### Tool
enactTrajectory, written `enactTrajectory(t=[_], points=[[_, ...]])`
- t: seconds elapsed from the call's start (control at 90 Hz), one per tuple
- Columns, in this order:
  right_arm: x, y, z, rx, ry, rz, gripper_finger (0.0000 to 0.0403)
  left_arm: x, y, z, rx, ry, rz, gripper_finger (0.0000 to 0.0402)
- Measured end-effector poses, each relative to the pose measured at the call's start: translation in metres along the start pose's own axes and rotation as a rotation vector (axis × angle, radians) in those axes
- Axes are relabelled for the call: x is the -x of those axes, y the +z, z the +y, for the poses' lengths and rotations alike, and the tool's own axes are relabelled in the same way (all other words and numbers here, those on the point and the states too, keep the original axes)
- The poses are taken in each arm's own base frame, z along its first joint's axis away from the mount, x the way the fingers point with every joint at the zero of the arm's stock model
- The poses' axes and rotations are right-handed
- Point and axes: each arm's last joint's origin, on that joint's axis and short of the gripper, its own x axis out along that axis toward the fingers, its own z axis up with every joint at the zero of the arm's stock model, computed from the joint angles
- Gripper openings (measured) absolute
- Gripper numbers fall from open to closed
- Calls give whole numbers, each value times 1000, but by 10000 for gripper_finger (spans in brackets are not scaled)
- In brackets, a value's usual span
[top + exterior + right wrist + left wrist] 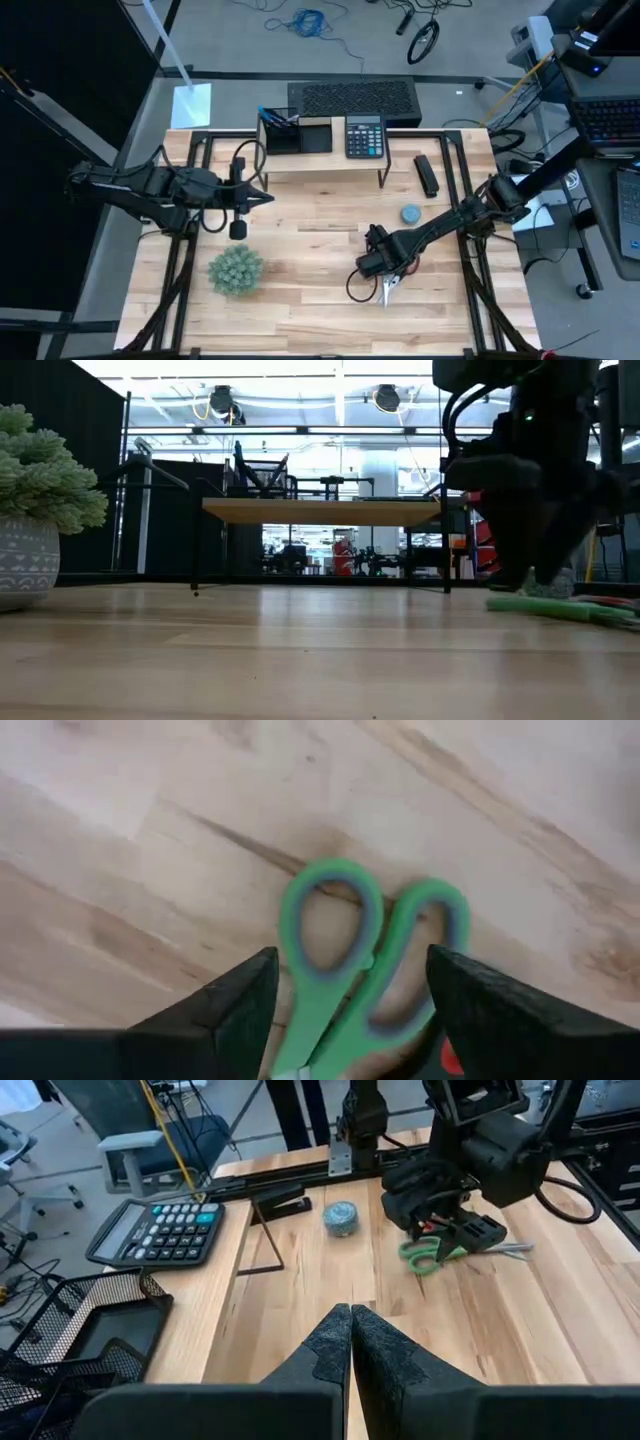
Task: Pick and place office supplies into organizer
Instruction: Put the green scissors into the desk organizer on the shelf
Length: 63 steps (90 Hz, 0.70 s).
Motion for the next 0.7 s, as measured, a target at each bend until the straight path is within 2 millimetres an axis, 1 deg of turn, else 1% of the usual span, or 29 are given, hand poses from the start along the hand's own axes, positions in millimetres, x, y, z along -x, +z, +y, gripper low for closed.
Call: enactTrajectory(t=[0.189,0.322,0.478,0.7], points=[[-5,-1,-4,-65,-15,-15,217,0,-1,0,-2,-1,9,0],[-14,-3,-9,-102,-22,-16,188,0,-1,0,-3,-1,11,0],[-25,-5,-9,-125,48,-26,153,0,-1,0,-3,-1,11,0],[-33,-8,-15,-145,37,-32,134,0,-1,0,-2,-1,10,0]])
